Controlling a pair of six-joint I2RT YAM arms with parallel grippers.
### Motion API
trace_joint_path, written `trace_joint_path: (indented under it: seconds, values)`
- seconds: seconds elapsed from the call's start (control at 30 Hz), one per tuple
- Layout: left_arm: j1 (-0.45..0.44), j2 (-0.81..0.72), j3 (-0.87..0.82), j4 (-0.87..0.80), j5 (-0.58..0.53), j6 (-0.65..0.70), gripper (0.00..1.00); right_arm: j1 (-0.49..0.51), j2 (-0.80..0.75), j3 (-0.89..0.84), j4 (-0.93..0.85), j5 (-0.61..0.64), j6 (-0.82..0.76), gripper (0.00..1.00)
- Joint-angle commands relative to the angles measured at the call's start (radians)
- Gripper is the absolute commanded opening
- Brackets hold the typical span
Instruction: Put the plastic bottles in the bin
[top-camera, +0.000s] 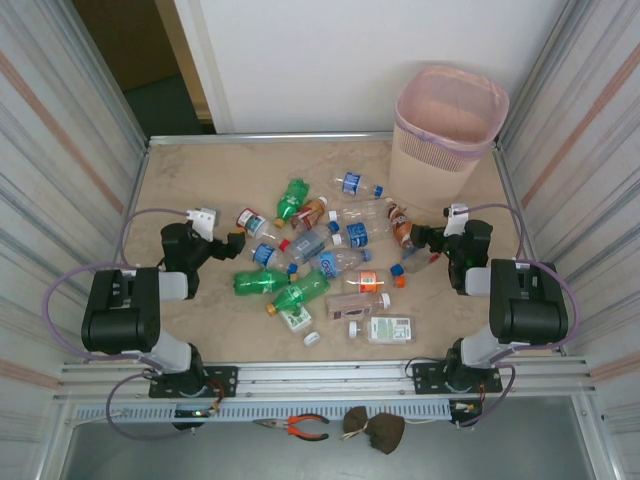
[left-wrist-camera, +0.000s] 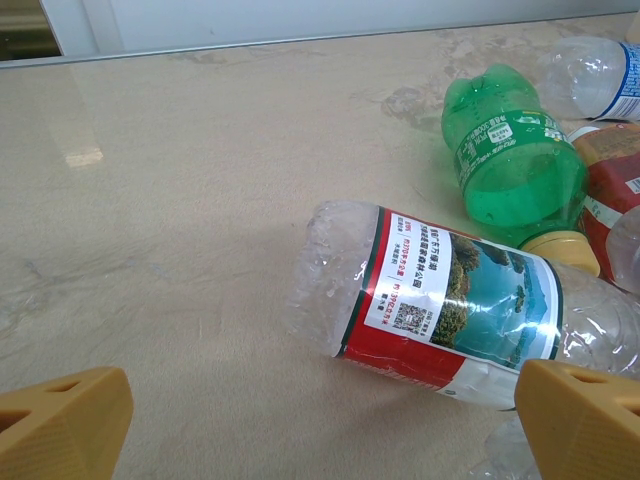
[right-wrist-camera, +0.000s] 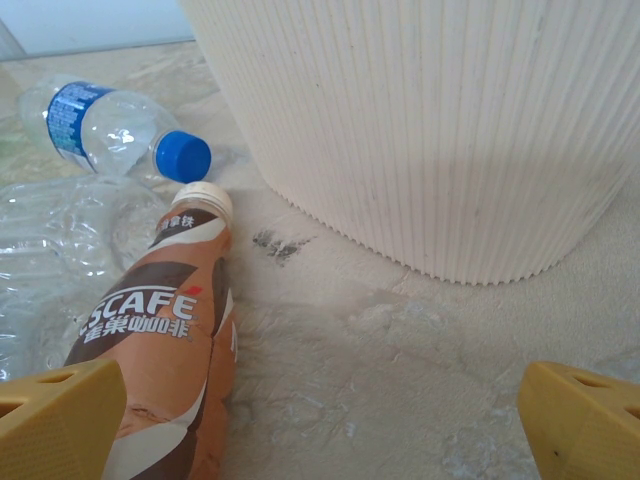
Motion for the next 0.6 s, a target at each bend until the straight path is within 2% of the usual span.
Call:
trace_joint_path:
  seconds: [0.0,0.57]
  values:
    - [0.000,-0.007,-0.003,0.022,0.021,0.021,0.99,-0.003,-0.003,-0.011,0.020,-0.022,-0.019,0.99]
    - [0.003,-0.013,-0.002,0.020,0.011,0.011,0.99,-0.002,-0.006,-0.015,0.026,-0.015,-0.018,0.99]
